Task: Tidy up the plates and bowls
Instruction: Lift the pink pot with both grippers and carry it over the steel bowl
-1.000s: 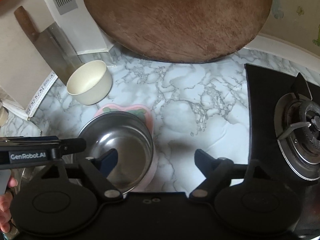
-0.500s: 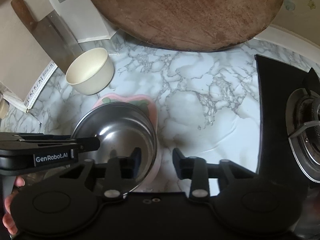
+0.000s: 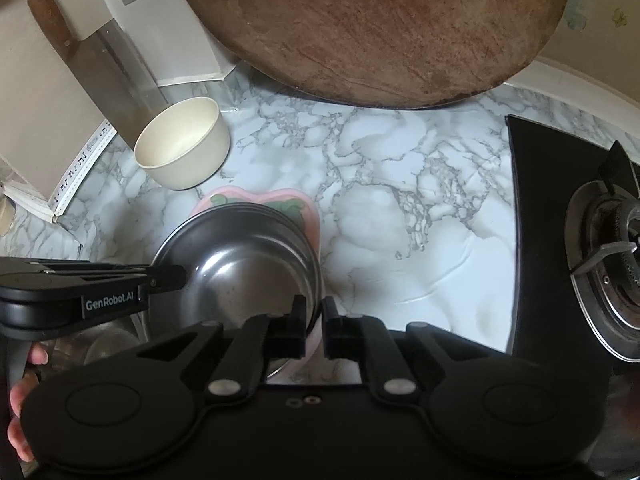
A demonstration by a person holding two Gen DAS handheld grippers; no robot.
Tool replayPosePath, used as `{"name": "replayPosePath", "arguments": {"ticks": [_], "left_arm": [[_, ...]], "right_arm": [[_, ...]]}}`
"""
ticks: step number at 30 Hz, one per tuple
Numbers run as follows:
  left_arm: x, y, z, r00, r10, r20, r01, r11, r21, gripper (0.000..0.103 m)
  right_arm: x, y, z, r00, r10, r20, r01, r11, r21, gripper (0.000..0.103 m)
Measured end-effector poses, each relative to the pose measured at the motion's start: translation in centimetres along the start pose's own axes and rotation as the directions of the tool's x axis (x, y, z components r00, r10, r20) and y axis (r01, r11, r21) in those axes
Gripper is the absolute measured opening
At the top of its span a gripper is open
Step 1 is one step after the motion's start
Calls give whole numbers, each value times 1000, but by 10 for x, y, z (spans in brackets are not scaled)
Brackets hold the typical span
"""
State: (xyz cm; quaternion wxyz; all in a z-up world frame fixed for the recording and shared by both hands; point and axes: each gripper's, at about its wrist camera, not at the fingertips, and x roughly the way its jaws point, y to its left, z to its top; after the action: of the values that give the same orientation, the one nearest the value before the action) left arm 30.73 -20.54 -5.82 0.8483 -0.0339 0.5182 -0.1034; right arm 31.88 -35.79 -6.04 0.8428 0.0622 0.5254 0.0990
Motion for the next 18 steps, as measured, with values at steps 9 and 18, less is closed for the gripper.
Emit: {"name": "replayPosePath", "arguments": {"ticks": [9,18], "left_arm": [[-12,-3,-2,999,-21,26,21,1000,-4,6],[-49,-7,0,997,-41,62,40,999,14,6]], "right_arm": [[-15,3,-1,999,-18,30,19,1000,-3,8],[-48,9,3,997,-28,69,27,1000,8,7]]}}
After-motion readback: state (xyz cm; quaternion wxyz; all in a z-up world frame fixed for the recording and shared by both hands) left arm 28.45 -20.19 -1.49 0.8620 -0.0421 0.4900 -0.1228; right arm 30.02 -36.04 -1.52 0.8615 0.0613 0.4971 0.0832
